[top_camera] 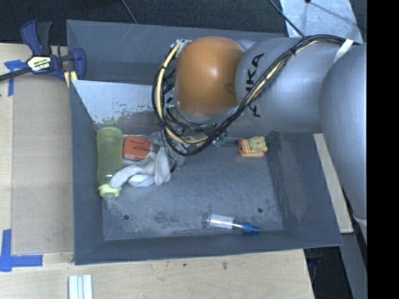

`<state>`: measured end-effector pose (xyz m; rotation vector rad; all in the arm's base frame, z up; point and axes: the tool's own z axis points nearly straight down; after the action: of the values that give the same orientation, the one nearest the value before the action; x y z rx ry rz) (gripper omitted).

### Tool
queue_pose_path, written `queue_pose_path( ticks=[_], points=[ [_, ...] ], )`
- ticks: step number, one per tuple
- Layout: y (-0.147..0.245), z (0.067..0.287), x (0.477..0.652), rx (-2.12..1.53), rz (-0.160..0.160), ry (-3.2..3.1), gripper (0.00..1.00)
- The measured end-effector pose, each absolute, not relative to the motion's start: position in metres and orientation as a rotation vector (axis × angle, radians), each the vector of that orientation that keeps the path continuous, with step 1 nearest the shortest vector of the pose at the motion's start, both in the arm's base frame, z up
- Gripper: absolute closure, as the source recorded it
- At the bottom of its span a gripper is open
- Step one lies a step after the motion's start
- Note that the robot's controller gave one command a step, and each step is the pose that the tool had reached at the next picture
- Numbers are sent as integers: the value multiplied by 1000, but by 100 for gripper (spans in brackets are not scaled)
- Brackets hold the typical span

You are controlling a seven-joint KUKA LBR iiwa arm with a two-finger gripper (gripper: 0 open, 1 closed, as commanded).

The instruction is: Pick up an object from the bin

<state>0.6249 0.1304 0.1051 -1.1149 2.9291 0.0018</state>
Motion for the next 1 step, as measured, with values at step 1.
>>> queue_pose_path(
  ticks=[1],
  points=[
    [131,113,627,-1111,0,2928,100]
  ],
)
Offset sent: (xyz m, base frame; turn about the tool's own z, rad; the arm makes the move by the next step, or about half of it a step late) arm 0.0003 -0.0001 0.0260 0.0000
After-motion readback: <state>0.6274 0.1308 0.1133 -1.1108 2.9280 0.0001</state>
